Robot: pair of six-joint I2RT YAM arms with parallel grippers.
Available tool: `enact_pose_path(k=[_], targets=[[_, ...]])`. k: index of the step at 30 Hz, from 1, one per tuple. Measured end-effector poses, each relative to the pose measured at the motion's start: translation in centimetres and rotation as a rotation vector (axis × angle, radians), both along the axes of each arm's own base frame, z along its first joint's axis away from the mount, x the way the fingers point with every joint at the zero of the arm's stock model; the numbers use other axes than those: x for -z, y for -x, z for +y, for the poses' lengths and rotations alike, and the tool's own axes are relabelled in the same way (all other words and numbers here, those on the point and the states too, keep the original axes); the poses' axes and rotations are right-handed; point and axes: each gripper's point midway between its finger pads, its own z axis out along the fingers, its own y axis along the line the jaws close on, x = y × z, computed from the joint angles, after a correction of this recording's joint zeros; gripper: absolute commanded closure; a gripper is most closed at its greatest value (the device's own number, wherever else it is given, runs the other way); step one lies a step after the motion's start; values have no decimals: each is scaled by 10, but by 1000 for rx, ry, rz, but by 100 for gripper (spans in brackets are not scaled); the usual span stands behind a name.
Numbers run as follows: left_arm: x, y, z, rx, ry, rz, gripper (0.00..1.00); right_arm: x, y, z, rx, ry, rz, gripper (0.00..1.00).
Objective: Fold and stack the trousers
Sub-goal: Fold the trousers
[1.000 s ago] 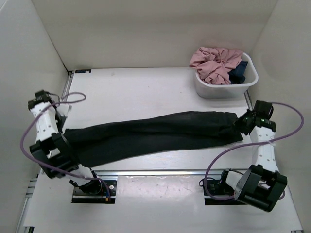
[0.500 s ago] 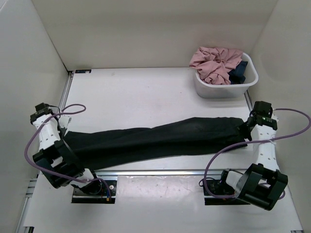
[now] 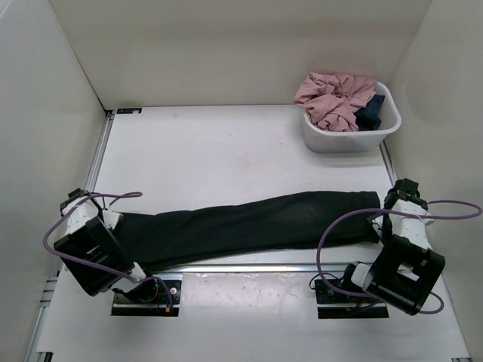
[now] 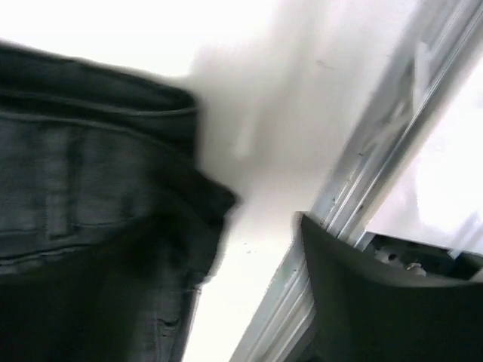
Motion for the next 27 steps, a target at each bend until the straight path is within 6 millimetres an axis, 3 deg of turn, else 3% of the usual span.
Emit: enact_pose_path(k=[3,5,7,11,14,15,17,18,19,20,22,25,27], targets=[[0,1,3,-5,-10,0,46,-2,5,-6,15,-2,13,10],[-3,3,8,-13,-23,6,46,-10,-2,-7,0,3,-10,10],[-18,-8,19,-21,-49,-23,46,-27,-16,-11,-34,31,-44,10],[-82,-74,62,-42,-180,-266,44,-86,-67,-21,-139,154,-199,12],[-122,-124,69,-10,-232,-453,46,-130,-104,-9,-253,237,-328,17],[-124,-134,64,6,-225,-480,47,-137,-115,3,-306,246,-356,18],[-106,-145,43,43,-176,-471,49,-142,-133,37,-440,234,-393,24],[-87,-143,30,54,-137,-430,49,-137,-138,57,-503,212,-391,33],[-65,-137,16,68,-91,-375,49,-127,-140,75,-552,186,-379,55],[-42,-128,2,77,-48,-315,51,-113,-138,90,-580,148,-355,66],[-3,-98,-21,80,28,-179,52,-69,-119,107,-576,58,-282,84],[25,-58,-40,60,79,-59,55,1,-57,108,-466,-81,-88,84],[33,-52,-42,54,77,-48,60,24,-30,106,-377,-153,-11,84]])
